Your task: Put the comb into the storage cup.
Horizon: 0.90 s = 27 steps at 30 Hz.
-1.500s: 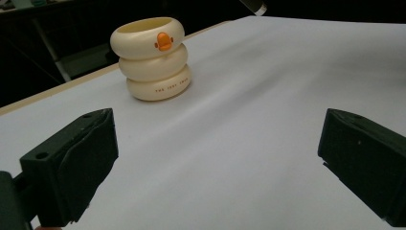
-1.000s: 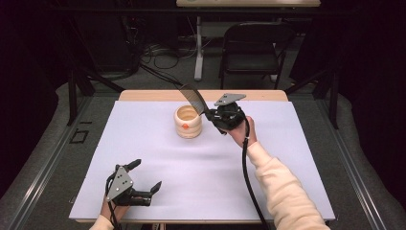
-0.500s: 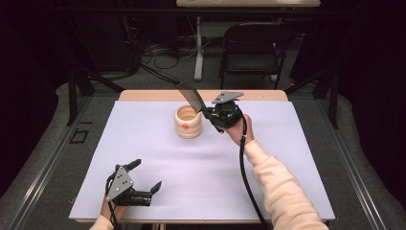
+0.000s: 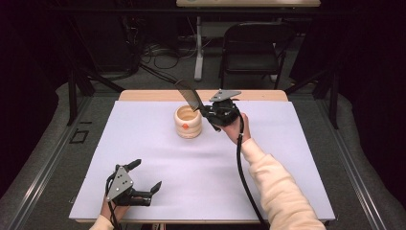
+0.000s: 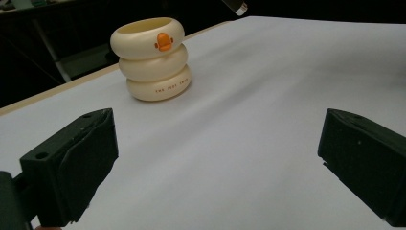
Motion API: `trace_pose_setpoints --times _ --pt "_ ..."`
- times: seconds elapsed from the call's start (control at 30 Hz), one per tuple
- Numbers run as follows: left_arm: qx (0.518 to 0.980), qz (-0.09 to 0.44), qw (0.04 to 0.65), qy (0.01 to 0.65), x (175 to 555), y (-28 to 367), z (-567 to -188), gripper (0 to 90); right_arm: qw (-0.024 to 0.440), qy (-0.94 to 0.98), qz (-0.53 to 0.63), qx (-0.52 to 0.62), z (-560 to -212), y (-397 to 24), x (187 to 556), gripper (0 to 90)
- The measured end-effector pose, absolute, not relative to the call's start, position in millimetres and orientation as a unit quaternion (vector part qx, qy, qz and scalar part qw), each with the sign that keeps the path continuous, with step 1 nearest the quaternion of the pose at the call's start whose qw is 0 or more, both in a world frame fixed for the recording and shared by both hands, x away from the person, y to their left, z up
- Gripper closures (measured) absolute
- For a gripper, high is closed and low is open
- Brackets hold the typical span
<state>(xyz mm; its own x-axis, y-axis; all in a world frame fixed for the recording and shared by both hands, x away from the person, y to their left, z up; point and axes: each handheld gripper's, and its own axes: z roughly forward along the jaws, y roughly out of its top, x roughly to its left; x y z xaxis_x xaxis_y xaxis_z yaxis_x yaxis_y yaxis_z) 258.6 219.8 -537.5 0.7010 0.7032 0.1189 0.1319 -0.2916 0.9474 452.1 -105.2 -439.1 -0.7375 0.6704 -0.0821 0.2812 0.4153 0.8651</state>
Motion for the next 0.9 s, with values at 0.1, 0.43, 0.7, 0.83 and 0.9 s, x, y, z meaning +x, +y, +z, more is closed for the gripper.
trace_pose_setpoints --times 0.1,0.43,0.7,0.83,0.9 --pt "0.757 0.27 0.527 0.276 258.6 219.9 -537.5 0.0 0.213 0.813 0.457 0.293 -439.5 -103.8 453.5 72.4" --pt "0.757 0.27 0.527 0.276 258.6 219.7 -537.5 0.0 0.214 0.807 0.465 0.294 -442.1 -98.9 458.8 72.4" --pt "0.756 0.27 0.528 0.278 258.7 219.7 -537.8 0.0 0.216 0.803 0.47 0.296 -443.0 -94.6 463.6 72.4" --pt "0.756 0.27 0.528 0.278 258.9 219.8 -537.8 0.0 0.22 0.801 0.472 0.294 -443.8 -92.5 465.6 72.4" --pt "0.756 0.27 0.528 0.278 258.9 219.8 -537.8 0.0 0.219 0.799 0.475 0.296 -444.2 -91.7 466.6 72.4"
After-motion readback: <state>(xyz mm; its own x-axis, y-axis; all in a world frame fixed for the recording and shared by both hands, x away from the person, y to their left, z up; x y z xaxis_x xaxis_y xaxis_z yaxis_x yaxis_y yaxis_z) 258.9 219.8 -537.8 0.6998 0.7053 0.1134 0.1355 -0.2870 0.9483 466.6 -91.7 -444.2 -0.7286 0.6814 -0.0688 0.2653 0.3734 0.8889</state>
